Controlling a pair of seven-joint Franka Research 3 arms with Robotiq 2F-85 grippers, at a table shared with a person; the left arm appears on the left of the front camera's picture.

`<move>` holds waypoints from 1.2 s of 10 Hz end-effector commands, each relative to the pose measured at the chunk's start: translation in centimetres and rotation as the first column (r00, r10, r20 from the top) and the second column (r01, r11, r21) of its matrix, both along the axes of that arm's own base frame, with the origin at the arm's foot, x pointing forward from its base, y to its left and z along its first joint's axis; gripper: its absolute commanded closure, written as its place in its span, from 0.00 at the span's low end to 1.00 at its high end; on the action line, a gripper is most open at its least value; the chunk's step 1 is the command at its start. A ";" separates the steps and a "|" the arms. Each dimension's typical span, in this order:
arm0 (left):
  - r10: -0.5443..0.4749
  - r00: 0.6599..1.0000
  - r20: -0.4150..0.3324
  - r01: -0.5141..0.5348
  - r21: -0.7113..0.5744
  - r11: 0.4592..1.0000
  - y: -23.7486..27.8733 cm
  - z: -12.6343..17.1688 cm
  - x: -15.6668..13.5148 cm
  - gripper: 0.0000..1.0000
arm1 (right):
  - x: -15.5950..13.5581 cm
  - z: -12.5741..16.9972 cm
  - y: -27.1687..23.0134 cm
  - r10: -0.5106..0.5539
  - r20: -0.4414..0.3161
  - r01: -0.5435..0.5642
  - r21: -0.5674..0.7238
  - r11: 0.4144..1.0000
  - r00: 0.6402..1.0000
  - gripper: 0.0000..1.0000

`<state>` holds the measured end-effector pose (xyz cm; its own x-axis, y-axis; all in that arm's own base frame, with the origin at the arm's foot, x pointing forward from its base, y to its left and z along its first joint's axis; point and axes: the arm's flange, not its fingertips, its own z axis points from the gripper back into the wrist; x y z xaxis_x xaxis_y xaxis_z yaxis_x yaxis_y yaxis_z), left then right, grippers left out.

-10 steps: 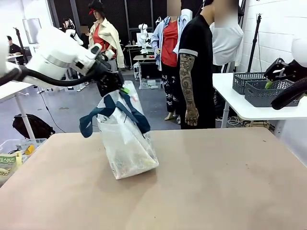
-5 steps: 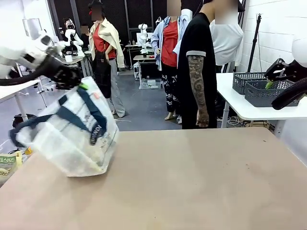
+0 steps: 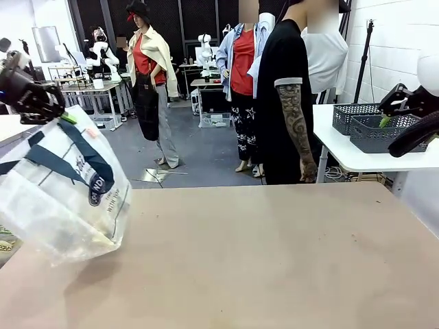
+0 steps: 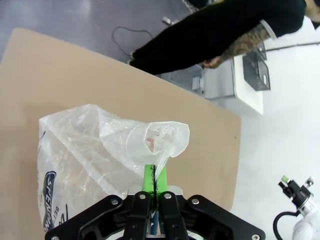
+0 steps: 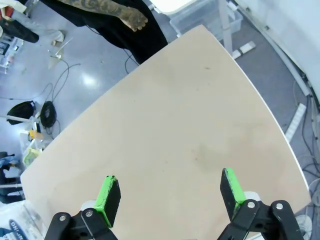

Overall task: Transfer purchased items from the store into the shopping bag.
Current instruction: Move the Reusable shopping bag to the right side of the table.

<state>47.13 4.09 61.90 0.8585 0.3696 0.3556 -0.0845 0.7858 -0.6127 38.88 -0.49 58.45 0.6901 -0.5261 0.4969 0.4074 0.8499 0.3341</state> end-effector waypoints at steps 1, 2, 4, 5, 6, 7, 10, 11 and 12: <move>0.126 0.991 -0.045 -0.126 -0.007 0.992 1.4 1.2 -0.7 1.00 | 0.0 -0.1 -0.1 0.008 -0.008 -0.008 -0.016 1.000 1.000 0.00; 0.156 0.984 -0.090 -0.153 0.034 0.988 1.9 0.6 0.1 1.00 | 0.0 -0.1 -0.1 0.008 -0.008 -0.008 -0.016 1.000 1.000 0.00; 0.226 0.962 -0.156 -0.216 0.077 0.973 2.7 -0.7 2.0 1.00 | 0.0 -0.1 -0.1 0.008 -0.008 -0.008 -0.016 1.000 1.000 0.00; 0.298 0.934 -0.195 -0.278 0.126 0.952 2.8 -1.1 2.6 1.00 | 0.0 -0.1 -0.1 0.008 -0.008 -0.008 -0.016 1.000 1.000 0.00; 0.365 0.910 -0.199 -0.339 0.151 0.929 2.9 -1.2 3.0 1.00 | 0.0 -0.1 -0.1 0.008 -0.008 -0.008 -0.016 1.000 1.000 0.00; 0.384 0.906 -0.177 -0.356 0.171 0.919 3.0 -1.2 3.8 0.95 | 0.0 -0.1 -0.1 0.008 -0.008 -0.008 -0.016 1.000 1.000 0.00; 0.374 0.920 -0.118 -0.352 0.171 0.920 2.1 -0.7 4.4 0.36 | 0.0 -0.1 -0.1 0.008 -0.008 -0.008 -0.016 1.000 1.000 0.00; 0.352 0.936 -0.027 -0.346 0.126 0.930 1.7 0.1 3.8 0.21 | 0.0 -0.1 -0.1 0.008 -0.008 -0.008 -0.016 1.000 1.000 0.00; 0.320 0.946 0.047 -0.323 0.097 0.941 0.8 0.9 3.2 0.21 | 0.0 -0.1 -0.1 0.008 -0.008 -0.008 -0.016 1.000 1.000 0.00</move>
